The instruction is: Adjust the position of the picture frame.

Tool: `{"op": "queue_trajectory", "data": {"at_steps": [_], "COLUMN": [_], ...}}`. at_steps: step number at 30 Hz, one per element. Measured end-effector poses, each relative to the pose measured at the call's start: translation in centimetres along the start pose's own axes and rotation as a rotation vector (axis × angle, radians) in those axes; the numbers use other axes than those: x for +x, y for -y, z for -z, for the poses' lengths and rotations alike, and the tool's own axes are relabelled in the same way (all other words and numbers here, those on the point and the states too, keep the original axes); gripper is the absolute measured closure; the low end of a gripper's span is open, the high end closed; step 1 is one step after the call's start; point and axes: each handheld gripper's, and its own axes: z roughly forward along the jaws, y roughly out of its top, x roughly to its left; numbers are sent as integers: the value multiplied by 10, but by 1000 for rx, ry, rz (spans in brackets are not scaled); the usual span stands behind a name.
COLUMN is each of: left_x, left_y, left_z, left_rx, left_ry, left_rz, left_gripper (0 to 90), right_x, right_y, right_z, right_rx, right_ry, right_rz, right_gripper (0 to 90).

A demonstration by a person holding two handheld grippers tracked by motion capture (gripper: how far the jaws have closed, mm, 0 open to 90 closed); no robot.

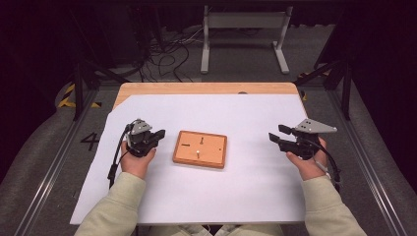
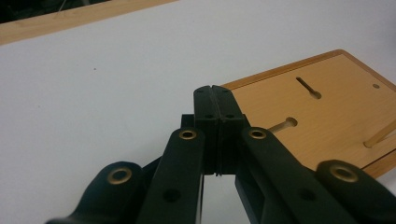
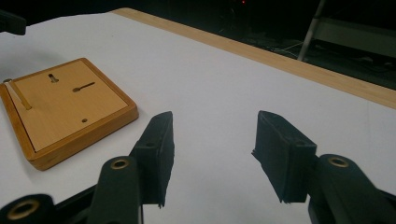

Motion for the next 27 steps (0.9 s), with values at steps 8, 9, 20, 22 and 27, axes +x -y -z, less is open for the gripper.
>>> {"op": "queue_trajectory", "data": {"at_steps": [8, 9, 20, 22, 27], "left_x": [0, 0, -6, -8, -7], "left_y": [5, 5, 13, 13, 13], "left_z": [-21, -24, -46, -47, -46], "left_rx": [90, 98, 198, 208, 210], "left_ry": [27, 33, 89, 101, 115], "left_rz": [24, 27, 26, 20, 35], "left_gripper": [899, 898, 899, 900, 900], "right_x": [1, 1, 3, 3, 3], "right_y": [1, 1, 2, 3, 3], "right_z": [-3, -3, -5, -6, -6], "right_rx": [13, 17, 24, 29, 30], "right_ry": [-4, -3, -15, -14, -18], "right_rz": [1, -1, -1, 0, -2], "right_gripper": [477, 477, 476, 475, 475]}}
